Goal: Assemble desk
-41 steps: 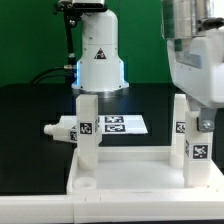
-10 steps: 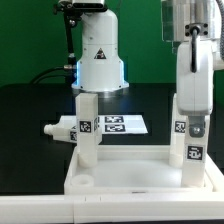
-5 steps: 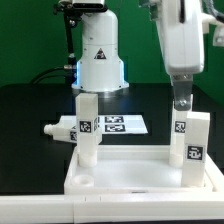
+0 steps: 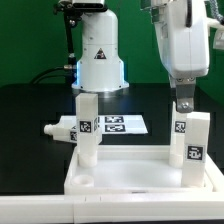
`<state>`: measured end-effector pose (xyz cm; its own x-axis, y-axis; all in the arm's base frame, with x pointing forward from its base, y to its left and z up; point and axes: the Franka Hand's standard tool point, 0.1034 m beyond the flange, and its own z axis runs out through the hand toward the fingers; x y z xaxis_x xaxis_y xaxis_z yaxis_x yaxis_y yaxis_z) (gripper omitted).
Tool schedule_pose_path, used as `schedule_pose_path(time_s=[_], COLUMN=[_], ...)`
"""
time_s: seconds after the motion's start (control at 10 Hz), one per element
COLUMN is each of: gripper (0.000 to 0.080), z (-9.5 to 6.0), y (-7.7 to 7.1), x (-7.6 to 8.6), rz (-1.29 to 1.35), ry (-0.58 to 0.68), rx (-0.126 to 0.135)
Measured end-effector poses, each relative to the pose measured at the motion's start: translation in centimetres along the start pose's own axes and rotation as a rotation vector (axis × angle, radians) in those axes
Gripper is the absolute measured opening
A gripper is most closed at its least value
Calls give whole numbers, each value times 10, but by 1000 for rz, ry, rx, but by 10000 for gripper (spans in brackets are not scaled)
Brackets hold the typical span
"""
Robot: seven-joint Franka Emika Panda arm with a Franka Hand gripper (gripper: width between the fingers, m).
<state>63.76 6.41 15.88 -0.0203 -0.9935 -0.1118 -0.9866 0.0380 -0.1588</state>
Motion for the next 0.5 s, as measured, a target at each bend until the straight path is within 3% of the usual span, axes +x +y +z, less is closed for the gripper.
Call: schedule_pose_path(time_s=[0.2, 0.5], gripper=[649, 649], z=[-22, -16], y=[24, 23], x=[22, 19], rz=[-153, -152], ry=[-20, -15], rx=[-3, -10])
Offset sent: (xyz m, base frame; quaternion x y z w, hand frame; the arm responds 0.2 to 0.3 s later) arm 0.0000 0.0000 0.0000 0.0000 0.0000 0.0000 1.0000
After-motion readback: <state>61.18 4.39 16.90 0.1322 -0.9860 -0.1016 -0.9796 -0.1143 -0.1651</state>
